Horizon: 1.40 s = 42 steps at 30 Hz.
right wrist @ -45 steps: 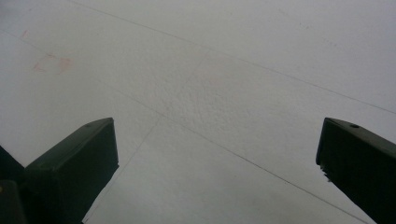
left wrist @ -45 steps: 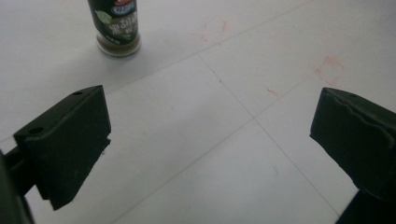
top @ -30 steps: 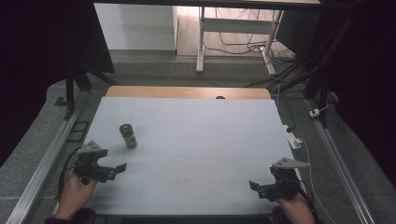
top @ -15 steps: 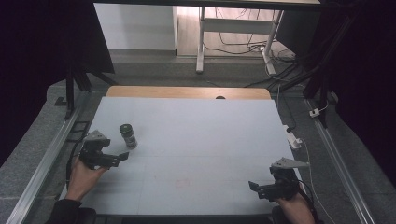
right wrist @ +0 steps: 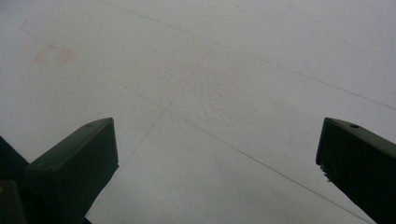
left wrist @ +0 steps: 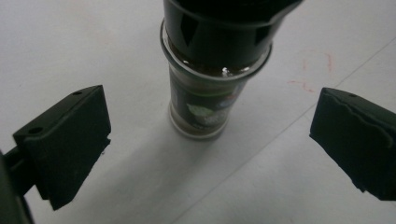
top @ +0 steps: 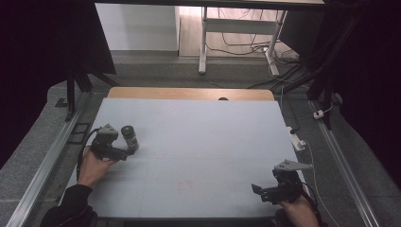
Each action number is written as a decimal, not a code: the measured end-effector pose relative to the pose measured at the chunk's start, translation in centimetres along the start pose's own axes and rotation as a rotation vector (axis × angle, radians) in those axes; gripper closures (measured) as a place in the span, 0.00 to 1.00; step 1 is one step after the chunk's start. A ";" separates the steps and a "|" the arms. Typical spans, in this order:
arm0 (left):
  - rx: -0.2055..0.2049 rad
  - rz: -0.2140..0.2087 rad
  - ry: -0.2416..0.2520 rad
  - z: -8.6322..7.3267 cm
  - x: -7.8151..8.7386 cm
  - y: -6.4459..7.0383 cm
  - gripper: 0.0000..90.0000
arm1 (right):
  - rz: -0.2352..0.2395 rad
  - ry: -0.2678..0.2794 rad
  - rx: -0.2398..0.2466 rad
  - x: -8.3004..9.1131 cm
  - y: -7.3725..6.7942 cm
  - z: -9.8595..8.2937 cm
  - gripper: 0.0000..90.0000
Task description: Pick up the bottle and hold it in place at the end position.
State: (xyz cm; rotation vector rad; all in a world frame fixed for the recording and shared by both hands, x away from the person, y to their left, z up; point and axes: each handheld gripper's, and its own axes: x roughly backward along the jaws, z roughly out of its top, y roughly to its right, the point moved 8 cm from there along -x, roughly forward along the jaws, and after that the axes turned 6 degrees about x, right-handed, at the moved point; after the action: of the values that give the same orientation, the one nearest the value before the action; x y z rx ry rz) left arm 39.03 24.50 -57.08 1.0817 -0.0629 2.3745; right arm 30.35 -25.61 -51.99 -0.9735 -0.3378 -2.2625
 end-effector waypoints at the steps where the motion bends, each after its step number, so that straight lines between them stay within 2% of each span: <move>1: -0.006 0.000 -0.004 0.1 -0.2 -0.1 0.00 | 0.000 0.001 0.003 0.0 0.0 0.0 0.00; 4: -0.018 -0.010 -0.009 0.3 -0.8 -0.3 0.00 | 0.001 0.000 0.004 0.0 0.0 0.0 0.00; 9: -0.035 -0.029 -0.002 0.4 -1.2 -0.7 0.08 | 0.001 -0.004 0.005 0.0 -0.1 0.0 0.00; 13: -0.042 -0.025 -0.005 0.4 -1.2 -1.1 0.19 | 0.001 -0.005 0.005 0.0 -0.1 0.0 0.00; 17: -0.049 -0.050 0.010 0.5 -1.2 -1.2 0.33 | 0.002 -0.005 0.006 0.0 -0.1 0.0 0.00; 19: -0.075 -0.057 0.007 0.6 -1.2 -1.1 0.40 | 0.001 -0.005 0.006 0.0 -0.1 0.0 0.00; 25: -0.107 -0.083 0.004 0.8 -1.3 -0.8 0.57 | 0.002 -0.006 0.009 0.0 -0.1 0.0 0.00; 28: -0.116 -0.072 0.001 0.8 -1.3 -0.8 0.59 | 0.002 -0.006 0.011 0.0 -0.1 0.0 0.00; 34: -0.099 -0.059 -0.003 0.9 -1.3 -0.8 0.59 | 0.003 -0.004 0.014 0.0 -0.1 0.0 0.00; 35: -0.112 -0.049 -0.010 0.9 -1.3 -0.6 0.59 | 0.003 -0.004 0.014 0.0 -0.1 0.0 0.00; 37: -0.112 -0.047 -0.013 1.0 -1.3 -0.5 0.59 | 0.003 -0.005 0.014 0.0 -0.1 0.0 0.00; 38: -0.111 -0.067 -0.002 1.2 -1.2 -0.1 0.59 | 0.003 -0.005 0.014 -0.1 -0.1 0.0 0.00; 39: -0.111 -0.067 -0.002 1.2 -1.2 -0.1 0.59 | 0.003 -0.005 0.014 -0.1 -0.1 0.0 0.00; 40: -0.103 -0.094 0.012 1.6 -1.1 0.4 0.59 | 0.003 -0.005 0.014 -0.1 -0.1 0.0 0.00; 42: -0.104 -0.100 0.027 2.0 -1.0 0.7 0.59 | 0.003 -0.006 0.014 -0.1 -0.1 0.0 0.00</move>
State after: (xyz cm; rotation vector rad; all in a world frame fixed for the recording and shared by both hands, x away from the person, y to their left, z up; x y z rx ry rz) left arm 40.58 22.93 -56.30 0.9810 -0.1191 2.2698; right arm 30.31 -25.52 -52.05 -0.9726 -0.3542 -2.2520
